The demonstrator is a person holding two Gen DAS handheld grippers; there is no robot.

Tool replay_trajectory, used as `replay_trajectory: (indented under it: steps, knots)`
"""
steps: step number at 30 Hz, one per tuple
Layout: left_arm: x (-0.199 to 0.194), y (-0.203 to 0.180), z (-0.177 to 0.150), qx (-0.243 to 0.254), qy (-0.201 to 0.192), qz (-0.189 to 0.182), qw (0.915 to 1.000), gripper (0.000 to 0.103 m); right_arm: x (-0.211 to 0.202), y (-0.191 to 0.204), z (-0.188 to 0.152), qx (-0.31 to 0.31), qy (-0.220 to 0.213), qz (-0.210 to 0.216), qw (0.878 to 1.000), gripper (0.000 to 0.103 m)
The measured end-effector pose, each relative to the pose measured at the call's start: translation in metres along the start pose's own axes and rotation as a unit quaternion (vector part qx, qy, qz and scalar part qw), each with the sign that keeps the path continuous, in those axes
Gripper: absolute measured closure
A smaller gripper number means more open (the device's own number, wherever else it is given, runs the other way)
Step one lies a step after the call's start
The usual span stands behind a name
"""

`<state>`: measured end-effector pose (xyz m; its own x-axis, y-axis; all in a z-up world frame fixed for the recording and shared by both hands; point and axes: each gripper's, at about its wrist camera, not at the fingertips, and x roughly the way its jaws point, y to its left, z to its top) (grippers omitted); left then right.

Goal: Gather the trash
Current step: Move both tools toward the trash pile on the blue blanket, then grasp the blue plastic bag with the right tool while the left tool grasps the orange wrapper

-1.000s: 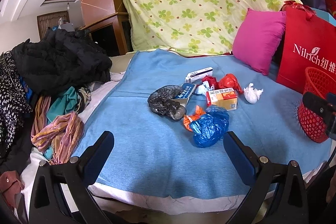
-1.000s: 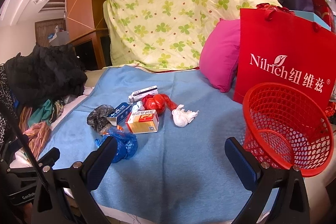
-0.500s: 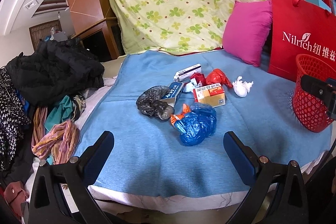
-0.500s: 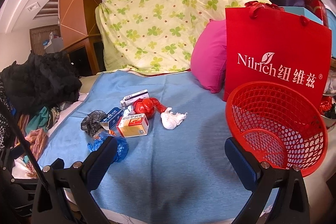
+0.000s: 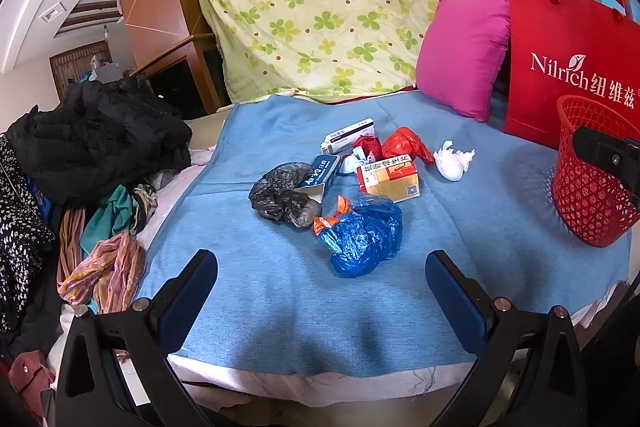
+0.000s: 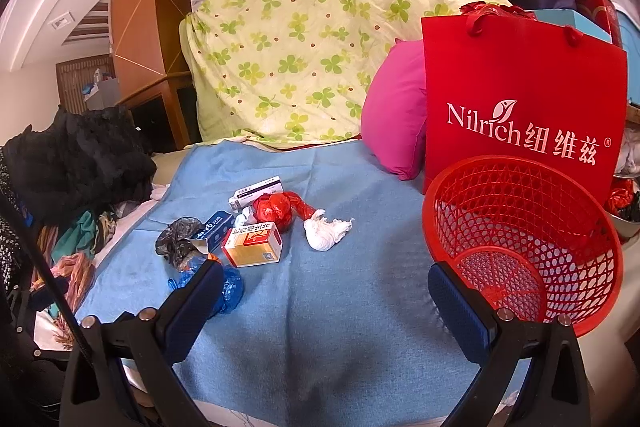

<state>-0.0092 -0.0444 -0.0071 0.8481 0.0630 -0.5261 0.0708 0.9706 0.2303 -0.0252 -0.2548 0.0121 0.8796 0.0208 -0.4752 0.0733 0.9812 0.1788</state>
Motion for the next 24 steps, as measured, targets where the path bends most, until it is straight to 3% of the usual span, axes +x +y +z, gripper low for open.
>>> replay_trajectory:
  steps: [10, 19, 24]
  knots:
    - [0.011, 0.009, -0.005, -0.014, 0.011, -0.006, 0.9998, 0.0, 0.004, 0.006, -0.002, -0.006, 0.009, 0.001, 1.0, 0.0]
    - [0.035, 0.043, -0.016, -0.048, 0.031, 0.005, 0.9984, 0.0, 0.019, 0.02, -0.008, -0.015, 0.037, 0.011, 0.999, 0.0]
    - [0.048, 0.071, -0.021, -0.069, 0.037, 0.023, 0.9967, 0.0, 0.037, 0.032, -0.013, -0.006, 0.07, 0.045, 0.996, 0.0]
